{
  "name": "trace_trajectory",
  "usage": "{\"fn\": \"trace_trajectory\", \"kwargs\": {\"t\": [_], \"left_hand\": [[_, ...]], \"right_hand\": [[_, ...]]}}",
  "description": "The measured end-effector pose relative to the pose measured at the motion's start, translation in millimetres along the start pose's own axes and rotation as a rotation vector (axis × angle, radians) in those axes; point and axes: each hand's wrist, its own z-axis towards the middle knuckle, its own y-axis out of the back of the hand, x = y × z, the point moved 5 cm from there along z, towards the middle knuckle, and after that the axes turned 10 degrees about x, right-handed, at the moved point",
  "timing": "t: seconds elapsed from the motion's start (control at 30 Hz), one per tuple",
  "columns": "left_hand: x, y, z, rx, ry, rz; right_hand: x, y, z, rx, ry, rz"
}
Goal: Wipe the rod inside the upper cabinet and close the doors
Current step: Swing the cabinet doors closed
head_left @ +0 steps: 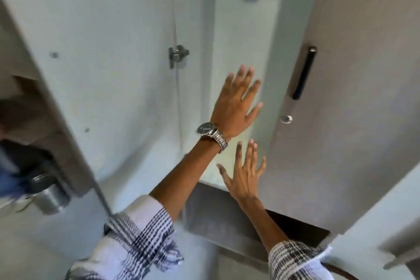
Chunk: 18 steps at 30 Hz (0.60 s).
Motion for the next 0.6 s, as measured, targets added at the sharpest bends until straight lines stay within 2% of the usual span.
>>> {"fn": "trace_trajectory", "kwargs": {"t": [0.13, 0.27, 0.37, 0.43, 0.5, 0.6], "left_hand": [[64, 119, -54, -0.417, 0.328, 0.116], [101, 195, -107, -0.56, 0.527, 0.391], [126, 229, -136, -0.591, 0.73, 0.532], [142, 241, -149, -0.591, 0.84, 0.45], [150, 240, -153, -0.52, 0.86, 0.289], [137, 235, -145, -0.503, 0.792, 0.209]], "right_hand": [[143, 3, -28, -0.064, 0.423, 0.171], [263, 6, -65, -0.052, 0.667, 0.333], [315, 1, -77, 0.009, 0.612, 0.399], [327, -1, -79, -0.037, 0.521, 0.471], [330, 0, -84, -0.118, 0.52, 0.486], [317, 5, -90, -0.158, 0.559, 0.623]]}}
